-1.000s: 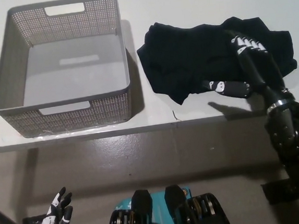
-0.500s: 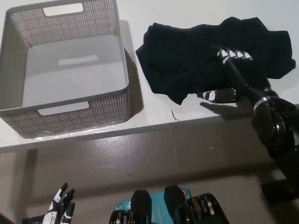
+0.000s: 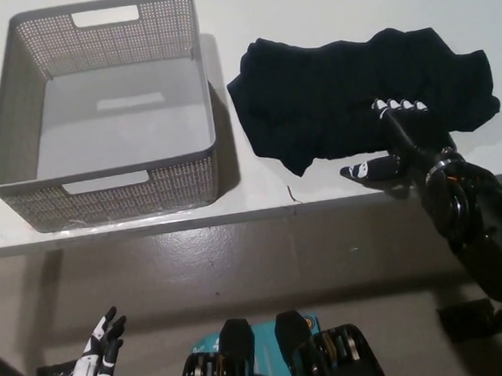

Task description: Use the right hand to pick up a t shirt on the right hand side and place it into a contianer on the left side

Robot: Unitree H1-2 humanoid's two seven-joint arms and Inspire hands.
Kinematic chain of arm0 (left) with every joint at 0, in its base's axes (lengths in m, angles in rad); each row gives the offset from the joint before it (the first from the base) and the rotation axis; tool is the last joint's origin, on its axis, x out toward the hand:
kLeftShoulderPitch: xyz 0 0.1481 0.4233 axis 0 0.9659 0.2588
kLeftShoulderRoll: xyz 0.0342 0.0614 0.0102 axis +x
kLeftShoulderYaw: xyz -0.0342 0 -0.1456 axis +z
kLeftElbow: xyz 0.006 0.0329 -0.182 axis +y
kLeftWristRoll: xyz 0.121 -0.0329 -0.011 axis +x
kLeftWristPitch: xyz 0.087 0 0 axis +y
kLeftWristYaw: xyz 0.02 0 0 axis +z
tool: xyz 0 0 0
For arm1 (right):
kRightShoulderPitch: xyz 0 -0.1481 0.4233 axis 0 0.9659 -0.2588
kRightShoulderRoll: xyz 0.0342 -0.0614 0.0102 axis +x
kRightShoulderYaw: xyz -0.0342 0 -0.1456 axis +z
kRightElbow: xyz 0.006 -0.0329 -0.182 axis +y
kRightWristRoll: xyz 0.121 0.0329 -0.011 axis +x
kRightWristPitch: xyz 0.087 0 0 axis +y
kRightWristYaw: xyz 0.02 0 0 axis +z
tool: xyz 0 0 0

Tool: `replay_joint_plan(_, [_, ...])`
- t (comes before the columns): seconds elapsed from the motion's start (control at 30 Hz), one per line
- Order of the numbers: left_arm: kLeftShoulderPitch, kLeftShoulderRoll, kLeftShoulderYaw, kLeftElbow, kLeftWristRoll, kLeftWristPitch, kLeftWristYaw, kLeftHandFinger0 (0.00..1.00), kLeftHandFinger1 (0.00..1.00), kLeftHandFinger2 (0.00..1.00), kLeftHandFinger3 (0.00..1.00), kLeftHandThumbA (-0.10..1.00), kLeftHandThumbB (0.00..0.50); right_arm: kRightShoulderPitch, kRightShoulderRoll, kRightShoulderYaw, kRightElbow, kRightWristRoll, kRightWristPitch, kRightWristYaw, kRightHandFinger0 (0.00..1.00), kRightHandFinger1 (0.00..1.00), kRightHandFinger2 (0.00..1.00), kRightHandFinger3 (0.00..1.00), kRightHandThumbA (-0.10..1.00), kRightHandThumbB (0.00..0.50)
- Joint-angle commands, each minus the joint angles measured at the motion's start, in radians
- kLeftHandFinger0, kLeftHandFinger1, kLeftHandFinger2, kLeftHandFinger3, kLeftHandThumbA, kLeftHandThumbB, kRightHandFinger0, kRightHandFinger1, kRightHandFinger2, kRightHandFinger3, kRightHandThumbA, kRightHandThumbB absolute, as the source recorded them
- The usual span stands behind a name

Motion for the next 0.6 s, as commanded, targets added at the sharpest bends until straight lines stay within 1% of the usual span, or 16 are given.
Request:
replay_joint_plan(0.0, [-0.002,0.018,0.001,-0.031,-0.014,-0.006,-0.009,0.96,0.95,0.94,1.00,0.99,0.287,-0.074,-0.005,-0.003,0.049,-0.004,-0.001,-0.036,1.00,1.00,1.00,1.00,1.00,0.497])
replay_joint_plan(0.1, [0.000,0.018,-0.001,-0.034,-0.014,-0.002,-0.013,0.97,0.95,0.94,1.00,0.98,0.288,-0.085,-0.002,-0.009,0.075,0.003,-0.009,-0.057,1.00,1.00,1.00,1.00,1.00,0.489])
replay_joint_plan(0.13, [0.001,0.017,-0.003,-0.036,-0.015,-0.002,-0.015,0.97,0.95,0.94,1.00,0.98,0.283,-0.084,-0.002,-0.017,0.081,0.009,-0.015,-0.072,1.00,1.00,1.00,1.00,1.00,0.454])
replay_joint_plan(0.17, [0.002,0.017,-0.003,-0.040,-0.017,0.001,-0.016,0.98,0.95,0.94,1.00,0.98,0.283,-0.088,0.000,-0.021,0.092,0.014,-0.024,-0.084,1.00,1.00,1.00,1.00,1.00,0.444])
replay_joint_plan(0.2, [0.002,0.016,-0.003,-0.036,-0.016,-0.002,-0.015,0.98,0.95,0.94,1.00,0.98,0.281,-0.090,0.009,-0.044,0.109,0.036,-0.041,-0.119,1.00,1.00,1.00,1.00,1.00,0.344])
replay_joint_plan(0.23, [0.002,0.015,-0.003,-0.036,-0.016,-0.002,-0.015,0.98,0.95,0.94,1.00,0.98,0.280,-0.091,0.014,-0.058,0.122,0.051,-0.056,-0.144,1.00,1.00,1.00,1.00,1.00,0.319])
replay_joint_plan(0.27, [0.001,0.014,-0.003,-0.039,-0.021,0.003,-0.017,0.98,0.95,0.93,1.00,0.97,0.284,-0.088,0.027,-0.098,0.129,0.088,-0.078,-0.183,1.00,1.00,1.00,1.00,0.74,0.231])
replay_joint_plan(0.3, [0.000,0.015,-0.005,-0.038,-0.023,0.003,-0.021,0.99,0.96,0.94,1.00,0.97,0.284,-0.084,0.050,-0.149,0.156,0.119,-0.129,-0.293,0.83,0.84,0.86,0.78,0.21,0.145])
replay_joint_plan(0.33, [-0.001,0.015,-0.007,-0.036,-0.022,-0.007,-0.022,0.99,0.96,0.94,1.00,0.97,0.273,-0.078,0.067,-0.198,0.171,0.162,-0.182,-0.346,0.21,0.31,0.44,0.48,-0.09,0.148])
replay_joint_plan(0.37, [-0.002,0.016,-0.007,-0.036,-0.020,-0.006,-0.022,0.98,0.96,0.94,1.00,0.97,0.276,-0.079,0.075,-0.215,0.189,0.173,-0.222,-0.381,0.04,0.09,0.30,0.34,-0.10,0.143])
replay_joint_plan(0.4, [-0.003,0.017,-0.006,-0.037,-0.020,-0.004,-0.022,0.98,0.96,0.94,1.00,0.98,0.276,-0.080,0.078,-0.222,0.199,0.175,-0.239,-0.396,0.00,0.02,0.37,0.41,-0.10,0.139])
replay_joint_plan(0.43, [-0.004,0.018,-0.005,-0.039,-0.019,0.002,-0.022,0.98,0.96,0.94,1.00,0.98,0.277,-0.079,0.081,-0.234,0.207,0.186,-0.258,-0.394,0.00,0.00,0.38,0.41,-0.10,0.126])
replay_joint_plan(0.47, [-0.005,0.018,-0.005,-0.039,-0.019,0.003,-0.023,0.98,0.96,0.94,1.00,0.98,0.277,-0.080,0.082,-0.239,0.211,0.186,-0.263,-0.396,0.00,0.00,0.41,0.46,-0.10,0.124])
replay_joint_plan(0.5, [-0.005,0.022,-0.007,-0.035,-0.014,-0.001,-0.025,0.98,0.96,0.94,1.00,0.98,0.270,-0.065,0.091,-0.270,0.199,0.215,-0.262,-0.395,0.00,0.05,0.46,0.50,-0.10,0.140])
replay_joint_plan(0.53, [-0.006,0.023,-0.007,-0.033,-0.013,-0.004,-0.025,0.98,0.96,0.94,1.00,0.98,0.268,-0.060,0.095,-0.286,0.202,0.224,-0.270,-0.405,0.00,0.13,0.54,0.61,-0.10,0.150])
replay_joint_plan(0.57, [-0.006,0.023,-0.007,-0.033,-0.014,-0.004,-0.026,0.98,0.96,0.94,1.00,0.98,0.270,-0.059,0.097,-0.296,0.207,0.227,-0.272,-0.413,0.00,0.18,0.58,0.68,-0.10,0.149])
